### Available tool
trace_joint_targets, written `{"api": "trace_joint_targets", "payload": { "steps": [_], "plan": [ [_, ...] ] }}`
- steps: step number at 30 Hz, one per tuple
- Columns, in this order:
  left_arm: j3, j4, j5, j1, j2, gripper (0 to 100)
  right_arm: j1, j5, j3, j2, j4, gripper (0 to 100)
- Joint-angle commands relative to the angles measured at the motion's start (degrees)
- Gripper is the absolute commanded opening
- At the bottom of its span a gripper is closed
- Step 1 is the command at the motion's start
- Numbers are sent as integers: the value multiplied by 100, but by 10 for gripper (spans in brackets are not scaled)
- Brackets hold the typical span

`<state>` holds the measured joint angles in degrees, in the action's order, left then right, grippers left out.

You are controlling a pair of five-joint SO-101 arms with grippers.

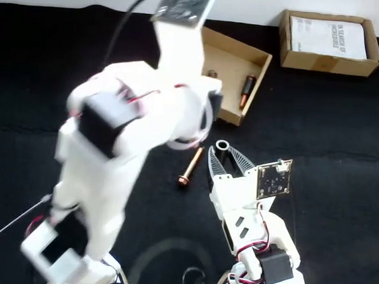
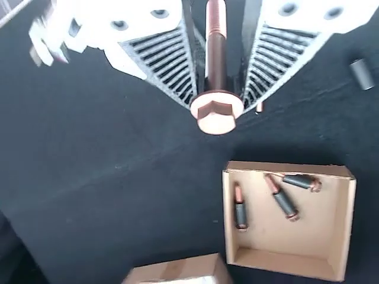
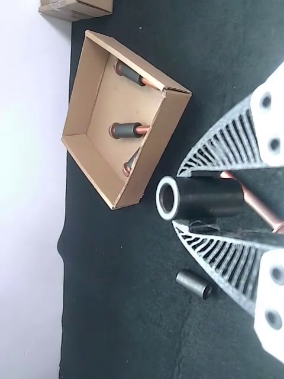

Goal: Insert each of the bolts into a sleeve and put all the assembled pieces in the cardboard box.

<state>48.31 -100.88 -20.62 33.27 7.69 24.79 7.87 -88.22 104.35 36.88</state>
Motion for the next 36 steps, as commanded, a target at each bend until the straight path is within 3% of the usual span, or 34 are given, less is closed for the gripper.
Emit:
{"api": "trace_joint_targets", "payload": {
  "steps": [1, 7, 20, 28, 36],
  "plan": [
    [-998, 0, 114, 374, 1288, 8, -84, -53, 31, -4, -136, 8],
    [-2862, 993, 114, 488, 2536, 8, -66, -53, 31, -4, -136, 8],
    [-6826, 5714, 114, 303, 3662, 8, -75, -44, 40, 13, -136, 8],
    [-7960, 7455, 132, 303, 3723, 8, -84, -44, 57, 22, -136, 8],
    [-9288, 9116, 1284, 303, 3714, 8, -84, -53, 92, 13, -136, 8]
  ]
}}
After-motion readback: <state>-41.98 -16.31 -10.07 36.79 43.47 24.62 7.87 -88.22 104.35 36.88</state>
